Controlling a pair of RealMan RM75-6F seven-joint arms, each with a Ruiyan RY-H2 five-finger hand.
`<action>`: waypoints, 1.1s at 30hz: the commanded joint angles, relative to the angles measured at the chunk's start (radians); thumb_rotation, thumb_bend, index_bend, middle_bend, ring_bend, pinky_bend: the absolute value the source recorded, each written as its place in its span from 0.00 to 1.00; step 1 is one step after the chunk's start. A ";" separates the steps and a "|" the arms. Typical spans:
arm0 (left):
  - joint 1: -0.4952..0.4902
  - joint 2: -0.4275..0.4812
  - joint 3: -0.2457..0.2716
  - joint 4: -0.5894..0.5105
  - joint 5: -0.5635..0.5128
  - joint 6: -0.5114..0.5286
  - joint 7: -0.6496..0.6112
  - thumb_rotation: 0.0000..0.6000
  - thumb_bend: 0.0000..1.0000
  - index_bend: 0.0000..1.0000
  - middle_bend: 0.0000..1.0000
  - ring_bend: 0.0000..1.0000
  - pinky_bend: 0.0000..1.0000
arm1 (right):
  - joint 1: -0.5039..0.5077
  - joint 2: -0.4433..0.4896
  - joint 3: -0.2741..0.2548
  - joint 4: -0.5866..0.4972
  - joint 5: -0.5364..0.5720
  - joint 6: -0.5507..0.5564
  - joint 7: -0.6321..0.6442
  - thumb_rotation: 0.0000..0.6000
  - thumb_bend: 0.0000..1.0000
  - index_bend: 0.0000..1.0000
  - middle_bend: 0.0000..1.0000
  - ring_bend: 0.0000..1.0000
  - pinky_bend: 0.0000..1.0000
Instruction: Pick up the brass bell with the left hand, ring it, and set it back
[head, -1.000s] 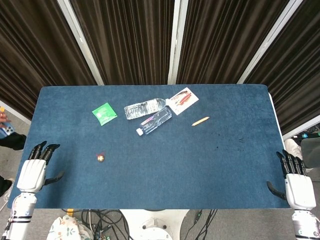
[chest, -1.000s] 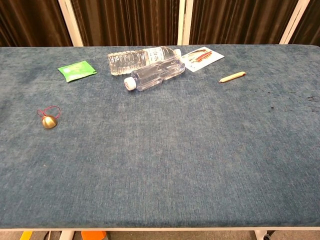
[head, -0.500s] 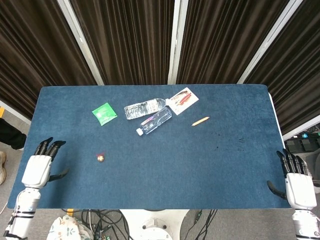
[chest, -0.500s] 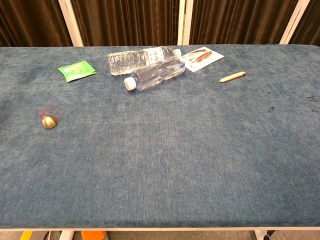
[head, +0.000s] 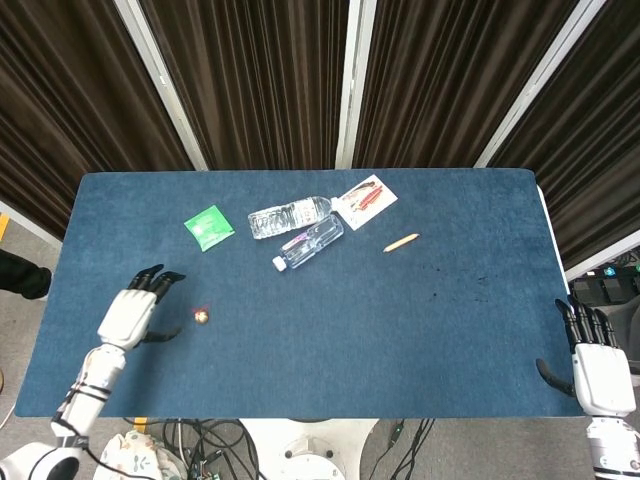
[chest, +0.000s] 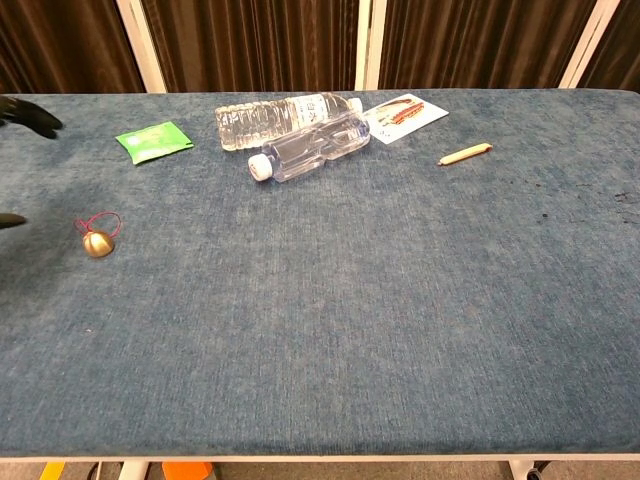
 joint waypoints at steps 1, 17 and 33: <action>-0.030 -0.029 -0.009 0.025 -0.034 -0.041 0.006 1.00 0.17 0.18 0.17 0.03 0.10 | 0.000 0.001 0.000 0.001 0.001 -0.001 0.000 1.00 0.16 0.00 0.00 0.00 0.00; -0.086 -0.088 0.005 0.073 -0.099 -0.128 -0.004 1.00 0.17 0.24 0.18 0.03 0.10 | 0.000 -0.006 -0.002 0.022 0.012 -0.011 0.017 1.00 0.16 0.00 0.00 0.00 0.00; -0.110 -0.110 0.004 0.086 -0.142 -0.137 0.021 1.00 0.23 0.40 0.21 0.03 0.10 | -0.002 -0.008 -0.004 0.030 0.014 -0.012 0.024 1.00 0.16 0.00 0.00 0.00 0.00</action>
